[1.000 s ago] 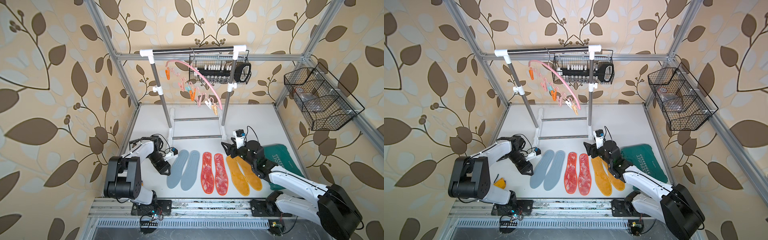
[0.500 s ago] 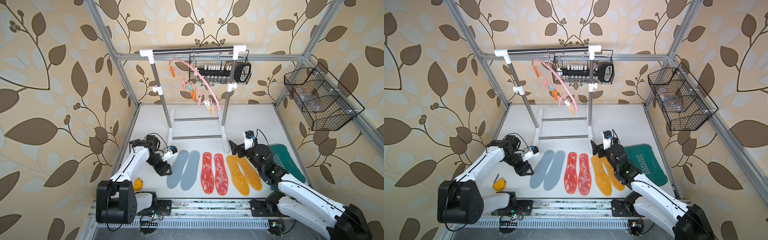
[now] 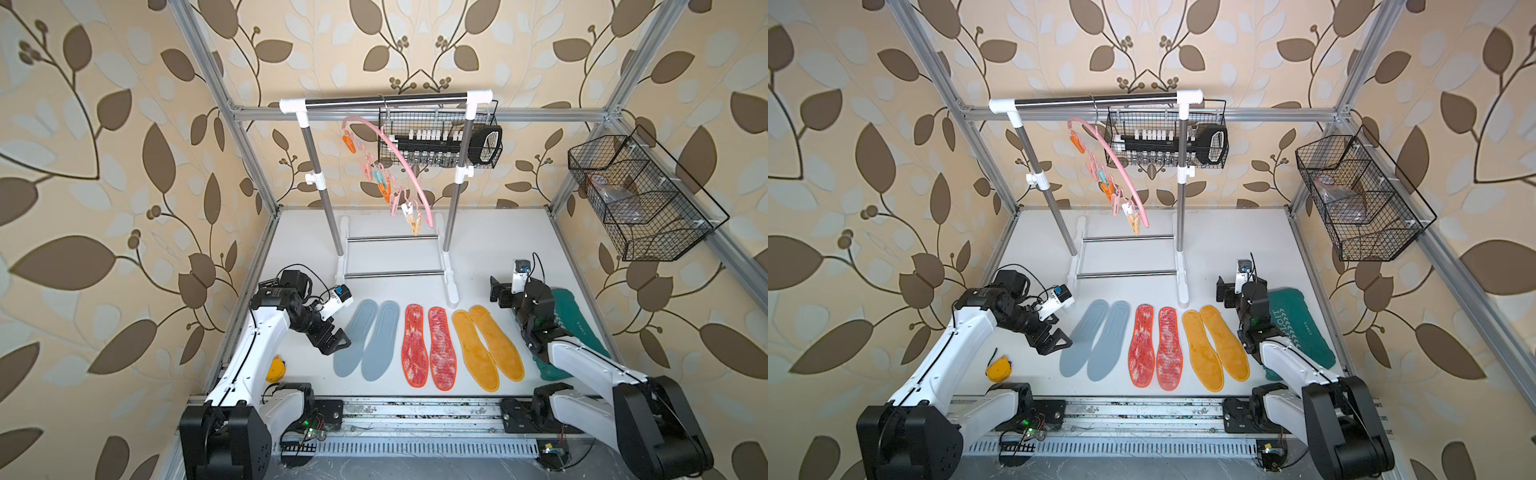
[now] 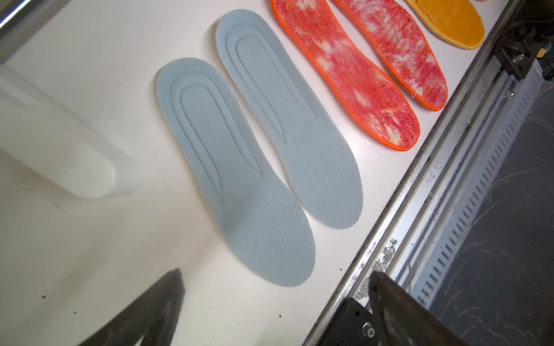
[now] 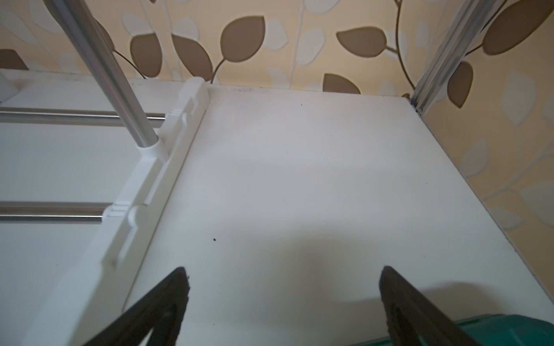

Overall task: Take the shoe insoles off the hanger
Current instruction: Place the insole at the center of the board, then reset both arms

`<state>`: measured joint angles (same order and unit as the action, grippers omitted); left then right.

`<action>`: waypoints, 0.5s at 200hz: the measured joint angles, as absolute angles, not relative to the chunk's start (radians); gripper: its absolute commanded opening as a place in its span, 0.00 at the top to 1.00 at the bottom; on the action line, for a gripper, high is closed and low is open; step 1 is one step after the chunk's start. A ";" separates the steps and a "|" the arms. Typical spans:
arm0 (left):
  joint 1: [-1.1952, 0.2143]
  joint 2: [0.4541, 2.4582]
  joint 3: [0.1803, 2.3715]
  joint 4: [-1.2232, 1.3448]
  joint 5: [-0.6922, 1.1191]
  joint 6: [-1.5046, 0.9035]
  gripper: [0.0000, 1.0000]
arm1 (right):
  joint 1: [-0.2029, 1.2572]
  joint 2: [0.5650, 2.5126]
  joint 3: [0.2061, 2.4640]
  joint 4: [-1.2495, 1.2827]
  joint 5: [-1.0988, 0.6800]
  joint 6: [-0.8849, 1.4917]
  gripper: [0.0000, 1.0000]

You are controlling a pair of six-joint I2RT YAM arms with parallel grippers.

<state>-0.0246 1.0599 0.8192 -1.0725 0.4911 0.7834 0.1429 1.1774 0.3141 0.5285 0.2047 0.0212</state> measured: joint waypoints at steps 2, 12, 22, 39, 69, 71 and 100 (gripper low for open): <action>-0.025 1.058 0.818 -1.070 0.491 0.783 0.01 | 0.139 1.188 0.314 0.537 0.201 0.021 0.02; -0.019 1.050 0.810 -1.061 0.491 0.782 0.01 | 0.121 1.243 0.315 0.568 0.192 0.017 0.02; -0.019 1.042 0.801 -1.051 0.491 0.781 0.01 | 0.093 1.296 0.320 0.596 0.172 0.010 0.02; -0.012 1.036 0.786 -1.037 0.491 0.779 0.01 | 0.045 1.364 0.343 0.622 0.143 0.007 0.02; -0.004 1.036 0.762 -0.999 0.487 0.776 0.01 | -0.022 1.480 0.363 0.748 0.082 0.023 0.02; -0.002 1.036 0.761 -0.995 0.487 0.775 0.01 | -0.023 1.486 0.363 0.754 0.080 0.023 0.02; 0.014 1.052 0.749 -0.921 0.481 0.752 0.01 | -0.023 1.501 0.361 0.791 0.058 0.026 0.02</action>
